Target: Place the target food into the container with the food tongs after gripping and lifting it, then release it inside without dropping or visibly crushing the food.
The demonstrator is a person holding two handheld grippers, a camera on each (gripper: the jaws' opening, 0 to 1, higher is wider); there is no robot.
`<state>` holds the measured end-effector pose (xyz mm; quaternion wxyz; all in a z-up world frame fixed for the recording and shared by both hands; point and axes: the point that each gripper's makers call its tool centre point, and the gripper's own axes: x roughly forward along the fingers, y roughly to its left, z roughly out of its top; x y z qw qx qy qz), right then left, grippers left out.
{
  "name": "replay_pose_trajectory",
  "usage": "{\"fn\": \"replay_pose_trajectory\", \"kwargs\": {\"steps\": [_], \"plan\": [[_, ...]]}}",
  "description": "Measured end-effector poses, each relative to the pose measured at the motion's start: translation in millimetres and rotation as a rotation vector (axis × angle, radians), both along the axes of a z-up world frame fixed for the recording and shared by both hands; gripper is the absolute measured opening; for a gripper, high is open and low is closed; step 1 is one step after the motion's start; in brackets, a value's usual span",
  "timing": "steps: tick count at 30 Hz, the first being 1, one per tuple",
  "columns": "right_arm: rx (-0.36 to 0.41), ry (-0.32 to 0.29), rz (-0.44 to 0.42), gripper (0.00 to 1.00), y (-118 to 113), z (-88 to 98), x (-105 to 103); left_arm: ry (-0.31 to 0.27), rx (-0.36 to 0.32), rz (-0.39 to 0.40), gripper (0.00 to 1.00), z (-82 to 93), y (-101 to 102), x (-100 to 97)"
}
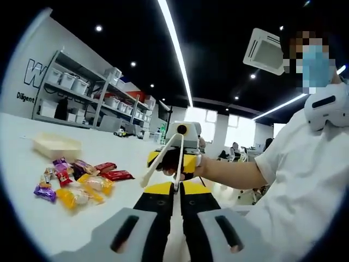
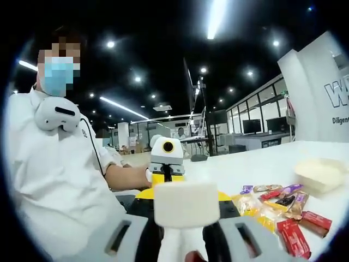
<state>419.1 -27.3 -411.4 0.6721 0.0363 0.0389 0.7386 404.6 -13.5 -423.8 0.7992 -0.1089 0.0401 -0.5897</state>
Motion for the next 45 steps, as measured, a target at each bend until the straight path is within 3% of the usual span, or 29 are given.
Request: {"fn": "replay_pose_trajectory", "kwargs": {"steps": [12, 21, 32, 45], "plan": [[0.004, 0.003, 0.0, 0.21, -1, 2.1, 2, 0.005, 0.001, 0.0, 0.02, -0.1, 2, 0.9], [0.007, 0.013, -0.002, 0.22, -3, 5.4, 3, -0.045, 0.003, 0.001, 0.01, 3.7, 0, 0.4], [0.016, 0.037, 0.015, 0.26, -1, 10.2, 0, -0.065, -0.039, -0.036, 0.0, 12.0, -5, -4.7], [0.073, 0.073, 0.009, 0.28, 3, 21.9, 1, -0.059, -0.133, -0.017, 0.0, 23.8, -10, -3.7]]}}
